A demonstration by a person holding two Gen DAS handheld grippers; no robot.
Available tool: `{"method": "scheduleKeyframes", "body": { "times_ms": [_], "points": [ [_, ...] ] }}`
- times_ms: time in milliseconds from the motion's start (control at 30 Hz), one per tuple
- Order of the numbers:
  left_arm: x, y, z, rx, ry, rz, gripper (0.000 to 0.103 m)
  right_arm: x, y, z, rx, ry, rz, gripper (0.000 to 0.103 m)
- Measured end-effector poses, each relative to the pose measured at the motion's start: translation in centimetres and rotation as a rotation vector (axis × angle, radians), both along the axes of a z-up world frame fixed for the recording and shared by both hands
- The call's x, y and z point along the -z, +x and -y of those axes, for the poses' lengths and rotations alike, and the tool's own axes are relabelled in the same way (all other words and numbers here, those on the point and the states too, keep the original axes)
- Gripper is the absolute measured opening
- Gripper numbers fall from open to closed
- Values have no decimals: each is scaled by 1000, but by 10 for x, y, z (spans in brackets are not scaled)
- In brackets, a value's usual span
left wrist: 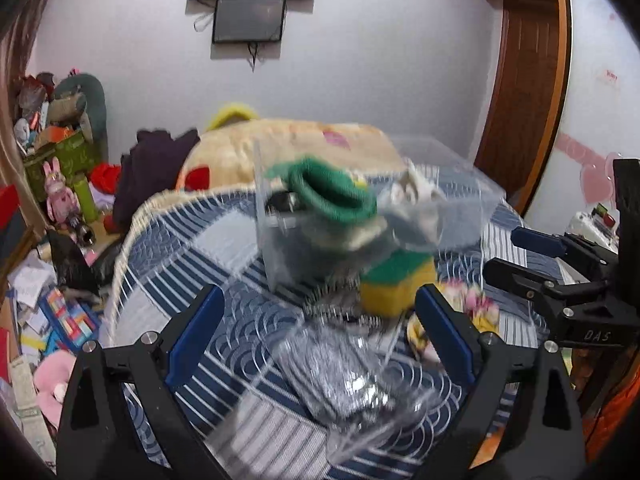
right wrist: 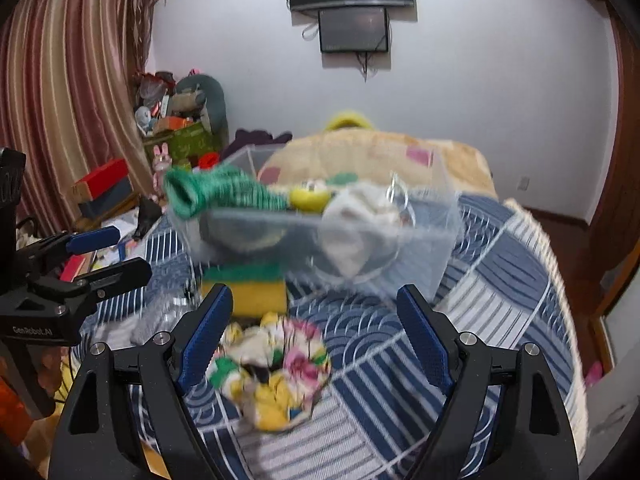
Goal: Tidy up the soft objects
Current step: 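Grasp the floral scrunchie with the right tool while the left tool grasps the bagged grey glove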
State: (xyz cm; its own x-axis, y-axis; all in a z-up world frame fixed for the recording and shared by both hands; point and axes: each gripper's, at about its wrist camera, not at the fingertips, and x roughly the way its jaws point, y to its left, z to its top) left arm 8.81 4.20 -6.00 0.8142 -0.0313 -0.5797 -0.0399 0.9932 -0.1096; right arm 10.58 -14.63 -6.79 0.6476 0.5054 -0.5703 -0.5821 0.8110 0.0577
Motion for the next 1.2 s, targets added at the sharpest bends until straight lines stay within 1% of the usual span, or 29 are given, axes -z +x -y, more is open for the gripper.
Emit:
{"method": "scheduleKeyframes", "body": {
  "times_ms": [133, 200, 400, 467, 500, 533, 567, 600, 633, 667, 700, 767, 867, 967, 1100, 1200],
  "points": [
    [19, 1, 5, 24, -24, -51, 97, 20, -3, -4, -19, -9, -60, 82],
    [26, 1, 7, 28, -26, -60, 97, 27, -6, -8, -33, -19, -75, 82],
    [50, 0, 10, 25, -48, -102, 96, 37, -15, -21, -78, -68, -77, 82],
    [56, 0, 10, 32, -67, -113, 81, 40, -16, -24, -89, -86, -76, 82],
    [58, -1, 11, 35, -78, -118, 80, 41, -17, -25, -91, -95, -67, 82],
    [58, -3, 11, 25, -78, -103, 79, 41, -18, -27, -90, -106, -54, 77],
    [57, -5, 13, 19, -81, -89, 75, 41, -19, -30, -104, -111, -50, 69],
    [58, -6, 15, 21, -79, -84, 73, 41, -19, -30, -108, -111, -48, 67],
    [58, -8, 18, 22, -70, -76, 66, 41, -20, -31, -109, -113, -43, 60],
    [58, -9, 21, 31, -59, -69, 59, 40, -20, -31, -108, -118, -37, 49],
    [58, -10, 23, 40, -52, -66, 55, 40, -21, -31, -111, -119, -35, 44],
    [57, -12, 27, 54, -34, -64, 44, 39, -21, -29, -109, -109, -37, 30],
    [55, -15, 28, 71, -38, -68, 39, 38, -19, -22, -104, -81, -52, 19],
    [52, -18, 26, 81, -54, -69, 35, 38, -19, -17, -98, -58, -62, 16],
    [49, -28, 25, 99, -65, -64, 34, 34, -23, -10, -77, -49, -41, 15],
    [45, -36, 23, 89, -54, -60, 34, 29, -27, -3, -61, -29, -29, 14]
  ]
}}
